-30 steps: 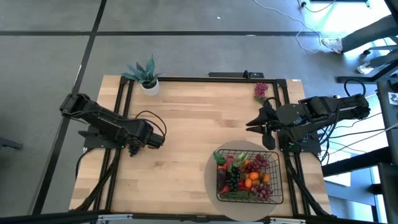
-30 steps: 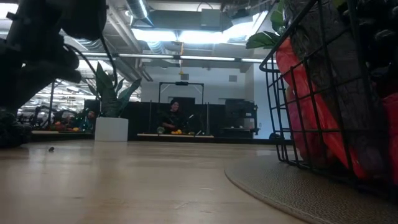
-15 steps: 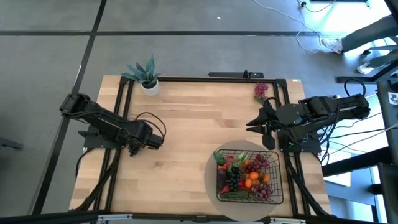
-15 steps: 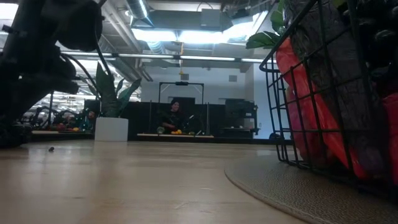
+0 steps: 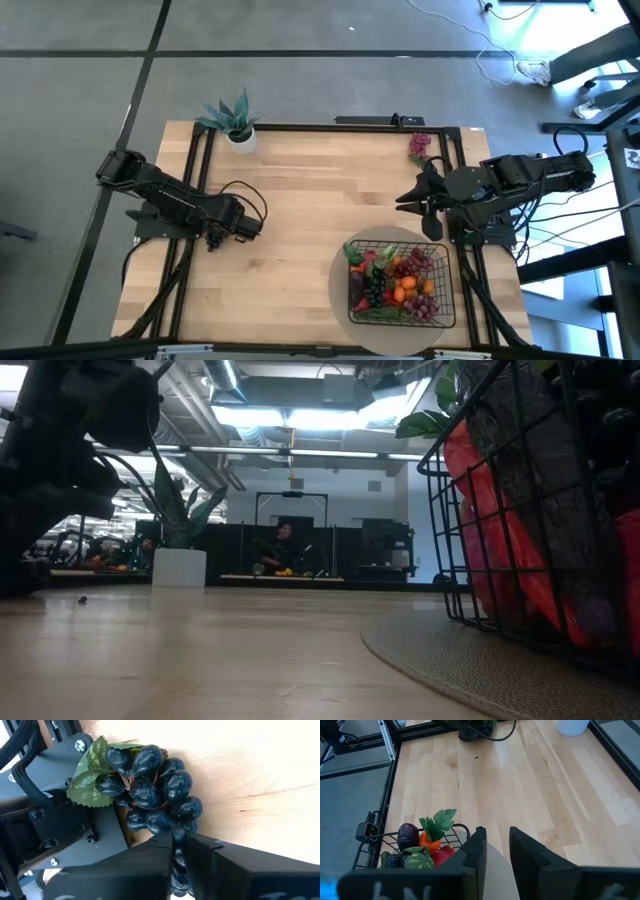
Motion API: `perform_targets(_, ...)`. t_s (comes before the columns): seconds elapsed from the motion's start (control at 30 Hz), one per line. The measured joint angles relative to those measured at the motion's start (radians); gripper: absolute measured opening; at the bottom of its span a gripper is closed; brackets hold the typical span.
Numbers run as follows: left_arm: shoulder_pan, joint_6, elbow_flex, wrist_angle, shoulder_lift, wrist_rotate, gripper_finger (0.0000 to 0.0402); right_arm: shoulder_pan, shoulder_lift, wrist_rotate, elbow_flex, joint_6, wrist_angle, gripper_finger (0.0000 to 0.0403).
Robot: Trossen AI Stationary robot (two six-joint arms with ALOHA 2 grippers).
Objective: Build produce basket
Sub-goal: Put the black grapes into the black wire basket
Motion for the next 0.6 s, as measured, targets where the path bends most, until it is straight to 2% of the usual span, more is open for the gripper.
perform_targets(0.13,0.000,0.019,0.004,0.023,0.001,-0.002,0.0008,0.000,0.000,0.000,0.000,-0.002,0.000,0.0070)
perform_targets(0.23,-0.002,0.039,0.054,0.036,0.002,-0.027,0.0003,0.000,0.000,0.000,0.000,-0.007,-0.001,0.0070)
perform_targets(0.6,-0.010,0.249,0.451,0.014,0.001,-0.295,0.0001,0.000,-0.001,0.000,0.000,-0.031,-0.010,0.0070)
